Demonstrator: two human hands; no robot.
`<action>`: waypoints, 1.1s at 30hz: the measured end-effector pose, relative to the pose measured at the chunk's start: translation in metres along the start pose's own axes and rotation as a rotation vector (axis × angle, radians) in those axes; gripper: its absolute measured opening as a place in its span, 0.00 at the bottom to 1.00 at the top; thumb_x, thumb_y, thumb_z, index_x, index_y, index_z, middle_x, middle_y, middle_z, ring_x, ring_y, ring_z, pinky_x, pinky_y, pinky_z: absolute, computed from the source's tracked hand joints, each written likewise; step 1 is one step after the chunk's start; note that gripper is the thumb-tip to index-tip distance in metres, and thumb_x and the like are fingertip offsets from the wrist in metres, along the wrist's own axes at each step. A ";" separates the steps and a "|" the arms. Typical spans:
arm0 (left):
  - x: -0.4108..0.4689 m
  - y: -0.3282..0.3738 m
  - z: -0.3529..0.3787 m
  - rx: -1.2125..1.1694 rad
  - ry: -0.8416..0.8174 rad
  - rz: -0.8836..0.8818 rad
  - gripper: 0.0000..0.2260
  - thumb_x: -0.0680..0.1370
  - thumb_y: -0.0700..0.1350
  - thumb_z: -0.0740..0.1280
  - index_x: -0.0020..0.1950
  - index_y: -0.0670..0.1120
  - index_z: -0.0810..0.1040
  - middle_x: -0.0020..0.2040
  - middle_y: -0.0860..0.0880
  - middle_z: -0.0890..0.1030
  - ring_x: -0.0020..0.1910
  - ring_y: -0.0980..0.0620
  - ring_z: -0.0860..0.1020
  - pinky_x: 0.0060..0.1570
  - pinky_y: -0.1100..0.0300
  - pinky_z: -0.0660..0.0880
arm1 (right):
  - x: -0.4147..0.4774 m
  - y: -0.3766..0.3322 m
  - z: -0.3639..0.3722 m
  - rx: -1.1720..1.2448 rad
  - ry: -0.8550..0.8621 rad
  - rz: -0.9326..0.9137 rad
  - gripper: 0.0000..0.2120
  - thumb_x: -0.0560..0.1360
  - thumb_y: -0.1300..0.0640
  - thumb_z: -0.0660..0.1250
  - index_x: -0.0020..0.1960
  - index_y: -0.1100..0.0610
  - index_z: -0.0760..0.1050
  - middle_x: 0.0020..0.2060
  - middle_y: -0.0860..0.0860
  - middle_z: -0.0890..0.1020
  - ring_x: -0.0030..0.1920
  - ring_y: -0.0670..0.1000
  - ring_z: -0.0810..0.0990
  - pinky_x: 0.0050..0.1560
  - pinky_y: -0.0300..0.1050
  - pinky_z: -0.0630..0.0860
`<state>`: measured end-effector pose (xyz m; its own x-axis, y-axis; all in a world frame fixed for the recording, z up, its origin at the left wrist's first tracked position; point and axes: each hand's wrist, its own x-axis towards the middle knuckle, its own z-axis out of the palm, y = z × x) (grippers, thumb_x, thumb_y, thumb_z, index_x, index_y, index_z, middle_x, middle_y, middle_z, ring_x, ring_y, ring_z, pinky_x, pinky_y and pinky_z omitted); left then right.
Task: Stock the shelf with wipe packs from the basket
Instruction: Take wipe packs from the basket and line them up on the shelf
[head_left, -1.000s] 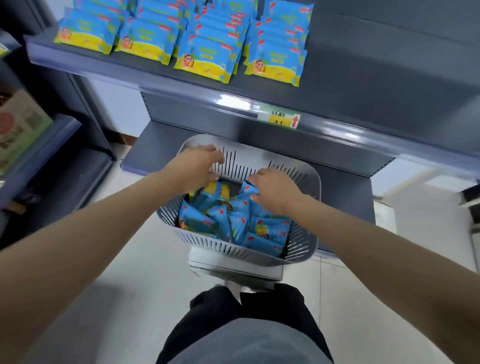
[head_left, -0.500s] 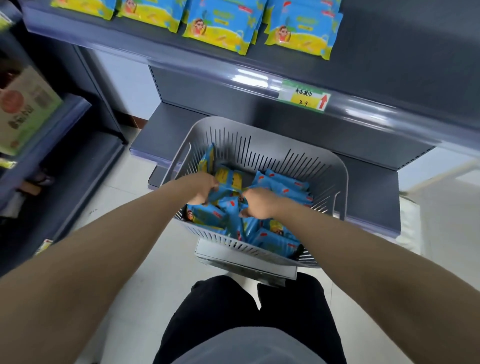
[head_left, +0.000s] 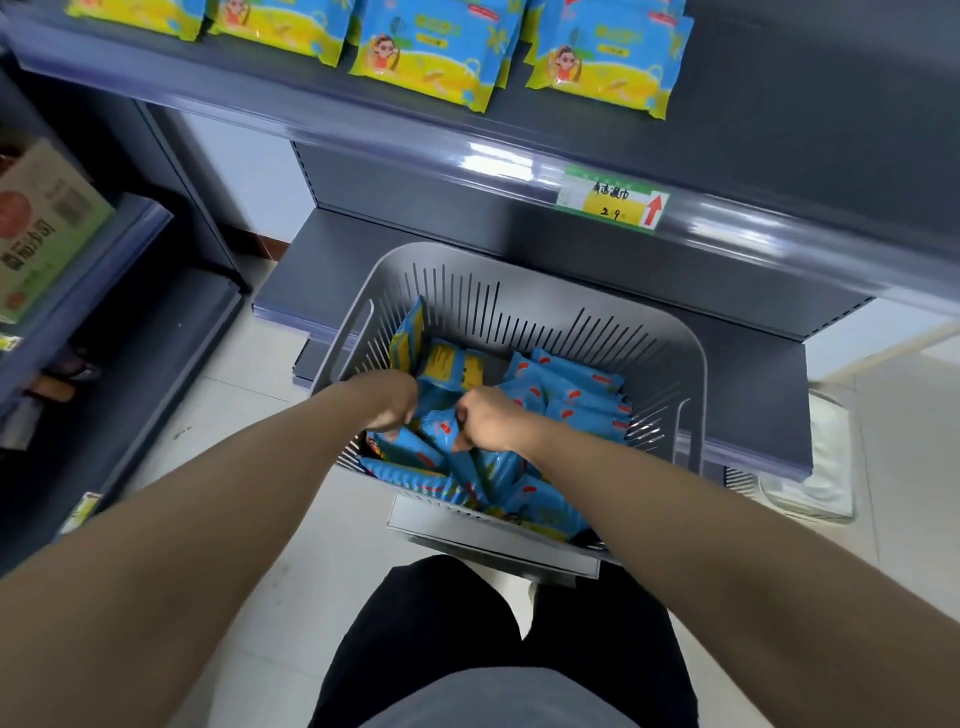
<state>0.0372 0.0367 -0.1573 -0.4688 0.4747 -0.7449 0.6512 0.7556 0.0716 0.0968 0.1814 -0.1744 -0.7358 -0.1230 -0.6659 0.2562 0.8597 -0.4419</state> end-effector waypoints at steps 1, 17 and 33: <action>-0.002 0.000 -0.004 -0.028 0.011 0.006 0.08 0.72 0.38 0.70 0.50 0.40 0.80 0.44 0.43 0.77 0.42 0.49 0.71 0.46 0.60 0.71 | -0.001 -0.002 -0.003 -0.012 -0.005 -0.001 0.08 0.69 0.62 0.73 0.38 0.61 0.74 0.37 0.54 0.78 0.41 0.52 0.76 0.36 0.41 0.71; -0.084 0.042 -0.149 -0.244 0.291 0.234 0.07 0.74 0.43 0.65 0.50 0.43 0.75 0.45 0.46 0.77 0.46 0.46 0.77 0.49 0.56 0.73 | -0.109 0.004 -0.184 0.175 0.369 -0.117 0.18 0.76 0.64 0.55 0.64 0.53 0.65 0.43 0.54 0.74 0.36 0.51 0.71 0.33 0.44 0.67; -0.109 0.042 -0.249 -0.823 0.595 0.304 0.15 0.71 0.35 0.72 0.50 0.49 0.71 0.42 0.54 0.75 0.36 0.58 0.73 0.33 0.68 0.69 | -0.113 0.016 -0.358 -0.049 0.537 -0.200 0.40 0.70 0.68 0.67 0.72 0.41 0.55 0.61 0.62 0.73 0.51 0.61 0.78 0.47 0.53 0.78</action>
<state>-0.0334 0.1291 0.0920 -0.7161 0.6711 -0.1917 0.2894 0.5354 0.7935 -0.0403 0.3865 0.1092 -0.9854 -0.0279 -0.1682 0.0592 0.8691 -0.4911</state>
